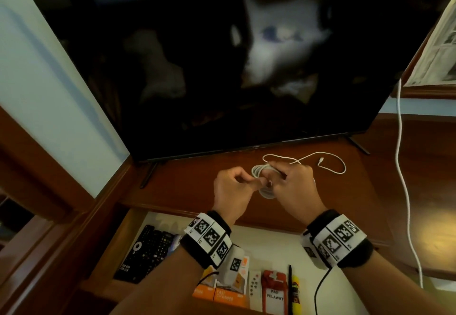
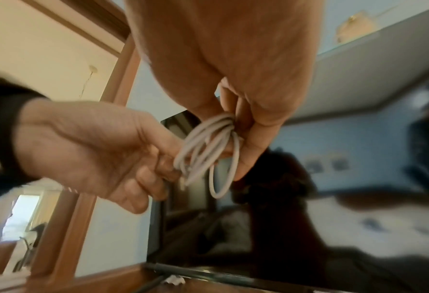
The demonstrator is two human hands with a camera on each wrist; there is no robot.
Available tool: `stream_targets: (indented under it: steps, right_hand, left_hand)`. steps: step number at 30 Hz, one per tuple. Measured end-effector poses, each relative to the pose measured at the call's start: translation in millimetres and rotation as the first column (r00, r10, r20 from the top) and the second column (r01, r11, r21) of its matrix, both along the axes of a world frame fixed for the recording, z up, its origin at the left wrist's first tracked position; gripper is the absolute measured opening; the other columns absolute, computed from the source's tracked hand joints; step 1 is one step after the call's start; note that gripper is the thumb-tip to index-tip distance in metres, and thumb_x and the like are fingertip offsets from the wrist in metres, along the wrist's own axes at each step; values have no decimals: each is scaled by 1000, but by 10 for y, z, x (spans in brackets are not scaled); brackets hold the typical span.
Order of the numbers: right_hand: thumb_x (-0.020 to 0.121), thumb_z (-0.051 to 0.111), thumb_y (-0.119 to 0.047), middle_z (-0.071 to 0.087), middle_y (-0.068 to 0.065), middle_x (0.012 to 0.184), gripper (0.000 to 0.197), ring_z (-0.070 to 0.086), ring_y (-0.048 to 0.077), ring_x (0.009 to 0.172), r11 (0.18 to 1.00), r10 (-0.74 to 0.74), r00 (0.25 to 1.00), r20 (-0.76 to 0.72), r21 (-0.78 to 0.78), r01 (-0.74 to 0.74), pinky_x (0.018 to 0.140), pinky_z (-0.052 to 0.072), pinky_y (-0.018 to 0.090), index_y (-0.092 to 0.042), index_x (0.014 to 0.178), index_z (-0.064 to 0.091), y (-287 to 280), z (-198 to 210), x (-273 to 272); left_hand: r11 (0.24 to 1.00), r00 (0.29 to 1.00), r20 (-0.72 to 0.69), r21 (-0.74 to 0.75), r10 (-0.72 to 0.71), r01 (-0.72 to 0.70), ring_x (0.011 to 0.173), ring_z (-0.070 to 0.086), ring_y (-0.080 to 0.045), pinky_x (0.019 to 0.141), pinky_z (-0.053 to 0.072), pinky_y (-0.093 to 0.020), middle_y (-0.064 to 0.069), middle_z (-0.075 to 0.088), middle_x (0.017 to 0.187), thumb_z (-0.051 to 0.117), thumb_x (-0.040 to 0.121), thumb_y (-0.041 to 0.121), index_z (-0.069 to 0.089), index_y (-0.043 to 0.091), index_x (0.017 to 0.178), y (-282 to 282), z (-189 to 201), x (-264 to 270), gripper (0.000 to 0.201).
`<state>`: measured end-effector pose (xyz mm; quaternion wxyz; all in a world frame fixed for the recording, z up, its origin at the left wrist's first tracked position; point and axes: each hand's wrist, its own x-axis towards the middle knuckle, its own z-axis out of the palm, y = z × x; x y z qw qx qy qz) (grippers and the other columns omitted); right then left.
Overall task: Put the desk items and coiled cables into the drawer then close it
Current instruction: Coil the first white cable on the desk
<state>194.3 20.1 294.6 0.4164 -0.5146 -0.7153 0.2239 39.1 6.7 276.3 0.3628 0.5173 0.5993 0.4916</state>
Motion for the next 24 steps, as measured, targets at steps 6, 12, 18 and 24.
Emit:
stream_targets:
  steps: [6, 12, 18, 24]
  right_hand:
    - [95, 69, -15, 77, -8, 88, 10, 71, 2, 81, 990, 40, 994, -101, -128, -53, 70, 56, 19, -16, 96, 79, 10, -10, 52]
    - [96, 65, -6, 79, -3, 94, 21, 75, 11, 89, 960, 171, 948, -268, -169, -221, 80, 61, 27, -18, 106, 79, 4, 76, 120]
    - [98, 61, -5, 79, -3, 105, 24, 73, 11, 101, 935, 180, 876, -448, -199, -294, 88, 58, 24, -15, 114, 75, -59, 123, 156]
    - [98, 63, -12, 77, -4, 90, 24, 74, 5, 81, 971, 138, 924, -356, -136, -197, 66, 55, 17, -18, 122, 67, -61, 109, 92]
  left_hand:
    - [984, 971, -165, 20, -173, 178, 85, 65, -4, 78, 60, -32, 13, 66, 100, 84, 84, 38, 61, 27, 117, 58, -56, -92, 41]
    - [907, 899, 131, 114, -419, 406, 101, 75, -27, 89, 61, -36, -12, 76, 110, 73, 93, 5, 67, 0, 119, 62, -38, -144, 27]
    - [929, 922, 155, 168, -354, 329, 87, 77, -26, 76, 62, -32, -13, 78, 97, 77, 89, 3, 73, -2, 108, 56, 76, -120, 20]
    - [947, 942, 138, 142, -306, 287, 52, 59, -31, 40, 47, -30, -20, 70, 79, 74, 94, 10, 65, -4, 98, 100, 88, -81, 17]
